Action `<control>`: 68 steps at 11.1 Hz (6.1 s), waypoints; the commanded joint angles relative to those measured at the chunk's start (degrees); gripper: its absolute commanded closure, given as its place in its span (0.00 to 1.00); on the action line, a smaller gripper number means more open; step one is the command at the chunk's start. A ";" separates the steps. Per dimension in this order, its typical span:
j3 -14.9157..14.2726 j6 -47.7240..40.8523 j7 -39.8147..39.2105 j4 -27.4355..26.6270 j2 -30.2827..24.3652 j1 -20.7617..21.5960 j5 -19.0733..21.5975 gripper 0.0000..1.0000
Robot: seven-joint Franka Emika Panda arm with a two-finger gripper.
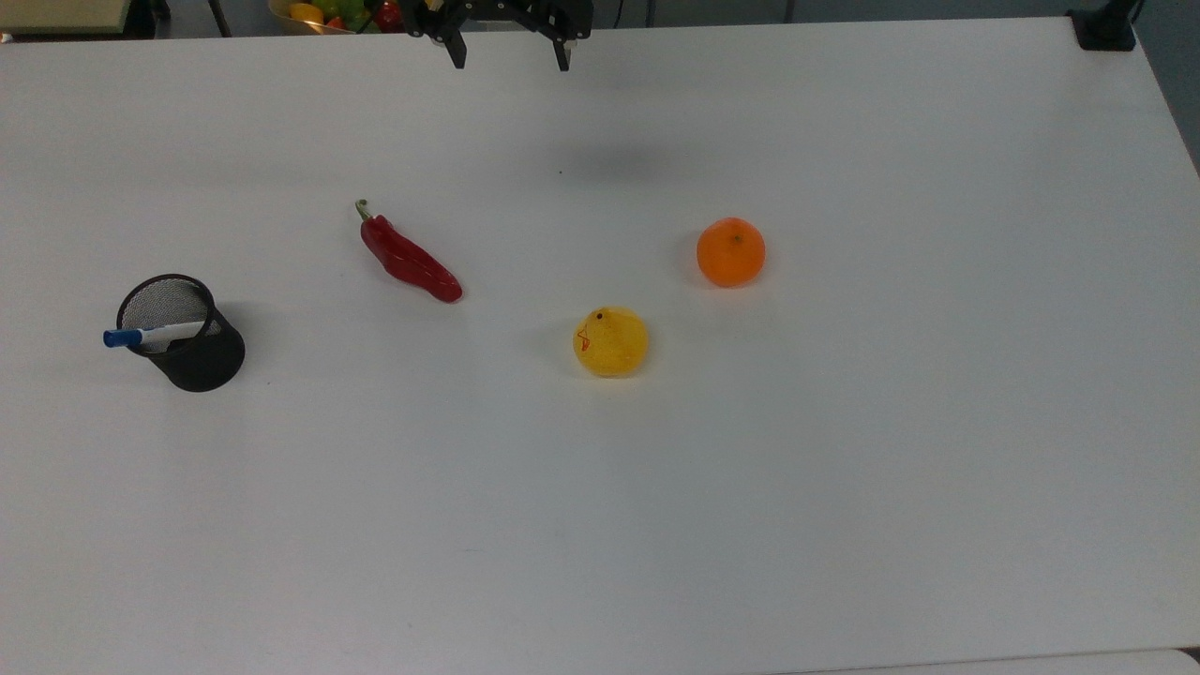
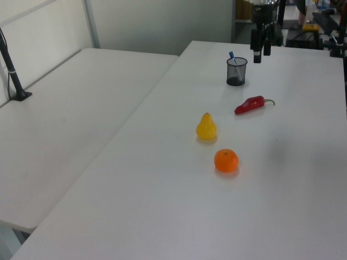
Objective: Take marker pen
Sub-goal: 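Move the gripper over the black mesh pen cup, then lower the gripper into the cup and close on the blue-capped marker, then lift the marker up out of the pen cup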
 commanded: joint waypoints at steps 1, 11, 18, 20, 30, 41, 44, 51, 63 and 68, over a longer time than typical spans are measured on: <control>-0.69 -0.61 -0.24 -0.23 -0.84 -2.72 -0.29 0.00; -0.60 22.49 -0.33 3.81 7.77 -13.90 -0.64 0.00; -1.30 42.53 0.02 4.34 14.45 -18.21 -0.82 0.00; -2.97 46.40 0.02 5.13 16.82 -18.31 -0.91 0.00; -4.56 53.80 5.01 5.92 23.60 -18.30 -12.33 0.04; -4.65 58.80 5.81 6.98 27.64 -18.39 -16.73 0.33; -4.65 61.62 6.43 6.98 28.61 -18.39 -16.73 0.46; -4.65 61.80 6.34 6.89 29.22 -18.39 -22.00 1.00; -4.29 66.02 16.19 9.62 24.31 -19.01 -15.97 1.00; -3.68 54.02 15.05 9.62 20.01 -18.31 -8.73 1.00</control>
